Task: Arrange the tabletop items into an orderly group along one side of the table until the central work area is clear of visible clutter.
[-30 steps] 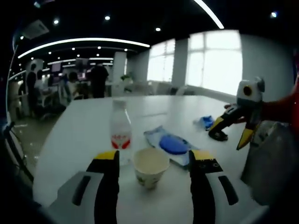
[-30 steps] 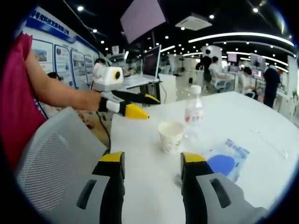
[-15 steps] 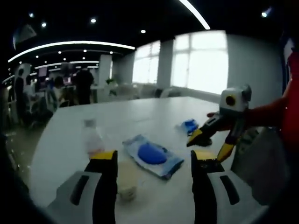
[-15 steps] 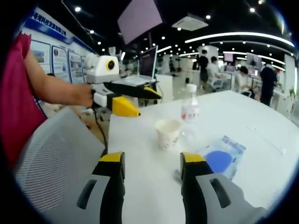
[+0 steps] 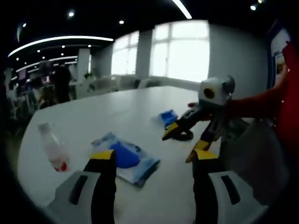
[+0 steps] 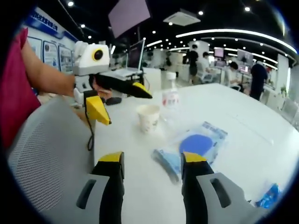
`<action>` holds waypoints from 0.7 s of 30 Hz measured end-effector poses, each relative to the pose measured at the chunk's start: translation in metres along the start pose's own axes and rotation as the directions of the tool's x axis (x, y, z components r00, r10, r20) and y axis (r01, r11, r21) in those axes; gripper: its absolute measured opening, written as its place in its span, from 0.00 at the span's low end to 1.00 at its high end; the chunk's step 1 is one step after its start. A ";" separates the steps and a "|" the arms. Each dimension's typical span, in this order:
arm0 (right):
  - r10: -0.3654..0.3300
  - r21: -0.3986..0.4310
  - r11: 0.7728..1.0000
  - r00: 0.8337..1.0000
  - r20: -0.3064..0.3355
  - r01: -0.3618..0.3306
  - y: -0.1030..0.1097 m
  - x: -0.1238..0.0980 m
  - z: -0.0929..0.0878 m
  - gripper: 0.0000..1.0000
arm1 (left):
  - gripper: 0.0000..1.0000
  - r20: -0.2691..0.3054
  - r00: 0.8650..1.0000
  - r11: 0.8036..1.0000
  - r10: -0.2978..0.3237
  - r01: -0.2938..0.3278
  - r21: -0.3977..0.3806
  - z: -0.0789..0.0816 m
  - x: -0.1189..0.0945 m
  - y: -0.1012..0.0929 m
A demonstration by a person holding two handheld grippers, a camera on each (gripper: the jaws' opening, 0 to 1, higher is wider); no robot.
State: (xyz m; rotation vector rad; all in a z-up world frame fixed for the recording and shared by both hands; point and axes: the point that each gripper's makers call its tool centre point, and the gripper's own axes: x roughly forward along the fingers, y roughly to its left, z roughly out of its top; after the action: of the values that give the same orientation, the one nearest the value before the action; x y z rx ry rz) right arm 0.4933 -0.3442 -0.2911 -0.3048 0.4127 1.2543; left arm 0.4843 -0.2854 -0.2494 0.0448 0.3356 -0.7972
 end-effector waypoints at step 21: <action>-0.082 -0.021 0.996 0.996 -0.041 0.081 -0.099 0.013 0.009 0.52 | 0.62 -0.070 0.992 0.990 -0.105 0.097 -0.104 -0.019 0.039 -0.060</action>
State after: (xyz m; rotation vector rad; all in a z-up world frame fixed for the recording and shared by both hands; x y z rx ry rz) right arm 0.5925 -0.3576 -0.2890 -0.3611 0.4201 1.1742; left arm 0.4621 -0.3516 -0.2742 -0.0369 0.4516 -0.8793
